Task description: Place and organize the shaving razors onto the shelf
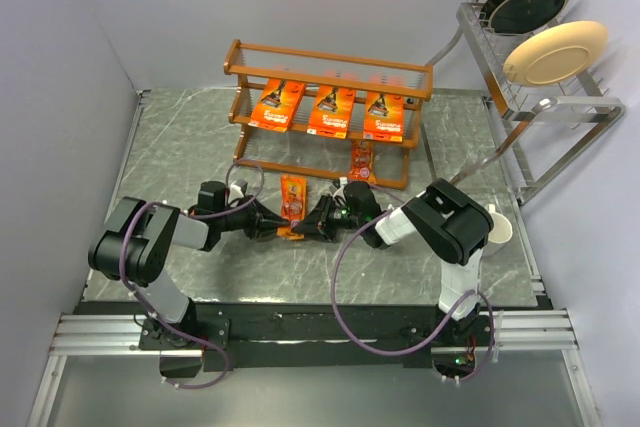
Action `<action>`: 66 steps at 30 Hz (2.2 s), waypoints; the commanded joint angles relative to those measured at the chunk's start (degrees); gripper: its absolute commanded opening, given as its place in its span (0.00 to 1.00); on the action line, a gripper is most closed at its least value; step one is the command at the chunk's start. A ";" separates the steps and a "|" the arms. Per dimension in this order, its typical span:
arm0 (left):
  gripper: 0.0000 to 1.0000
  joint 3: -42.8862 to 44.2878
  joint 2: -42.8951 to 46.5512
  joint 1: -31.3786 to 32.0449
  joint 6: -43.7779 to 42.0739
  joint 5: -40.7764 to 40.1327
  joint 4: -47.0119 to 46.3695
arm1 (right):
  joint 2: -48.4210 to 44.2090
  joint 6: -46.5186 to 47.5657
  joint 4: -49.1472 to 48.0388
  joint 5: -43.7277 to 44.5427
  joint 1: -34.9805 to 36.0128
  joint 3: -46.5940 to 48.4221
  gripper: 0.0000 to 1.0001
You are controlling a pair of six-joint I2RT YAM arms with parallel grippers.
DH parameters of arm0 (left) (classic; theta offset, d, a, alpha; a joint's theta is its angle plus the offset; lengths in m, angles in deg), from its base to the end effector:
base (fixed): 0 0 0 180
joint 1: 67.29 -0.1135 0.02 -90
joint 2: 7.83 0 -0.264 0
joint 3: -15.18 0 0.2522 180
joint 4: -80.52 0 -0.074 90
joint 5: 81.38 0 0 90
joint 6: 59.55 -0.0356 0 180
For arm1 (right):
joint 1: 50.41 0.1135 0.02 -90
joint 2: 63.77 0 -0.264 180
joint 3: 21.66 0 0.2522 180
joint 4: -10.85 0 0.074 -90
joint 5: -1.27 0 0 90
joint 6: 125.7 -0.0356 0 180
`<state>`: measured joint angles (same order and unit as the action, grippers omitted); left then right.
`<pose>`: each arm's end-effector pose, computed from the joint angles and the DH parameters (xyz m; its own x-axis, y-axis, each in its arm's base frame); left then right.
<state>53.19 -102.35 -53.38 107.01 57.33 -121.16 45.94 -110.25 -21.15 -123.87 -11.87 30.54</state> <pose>0.2459 -0.0885 0.1107 -0.8654 -0.4469 0.2266 -0.3632 0.2480 -0.8981 0.2513 0.2264 0.1049 -0.9725 0.2331 -0.0015 0.0807 0.3428 0.9359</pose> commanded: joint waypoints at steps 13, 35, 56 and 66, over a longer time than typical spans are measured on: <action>0.01 8.18 -5.68 1.99 -10.90 0.16 -15.54 | -24.53 30.15 28.44 -3.19 -8.75 -4.68 0.59; 0.02 22.48 -17.07 5.78 -13.18 4.38 -24.94 | -23.31 34.73 30.90 0.59 -12.09 -3.54 0.60; 0.14 25.32 -29.40 4.29 -8.97 3.15 -28.89 | -22.44 32.44 29.06 0.68 -15.87 -4.25 0.61; 0.14 29.70 -34.85 1.65 -5.37 7.28 -29.70 | -22.26 32.18 28.62 1.03 -15.87 -4.33 0.61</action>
<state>78.87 -135.16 -50.69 99.86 61.57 -149.40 23.80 -78.05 9.60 -123.63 -27.21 26.12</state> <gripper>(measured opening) 0.136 0.611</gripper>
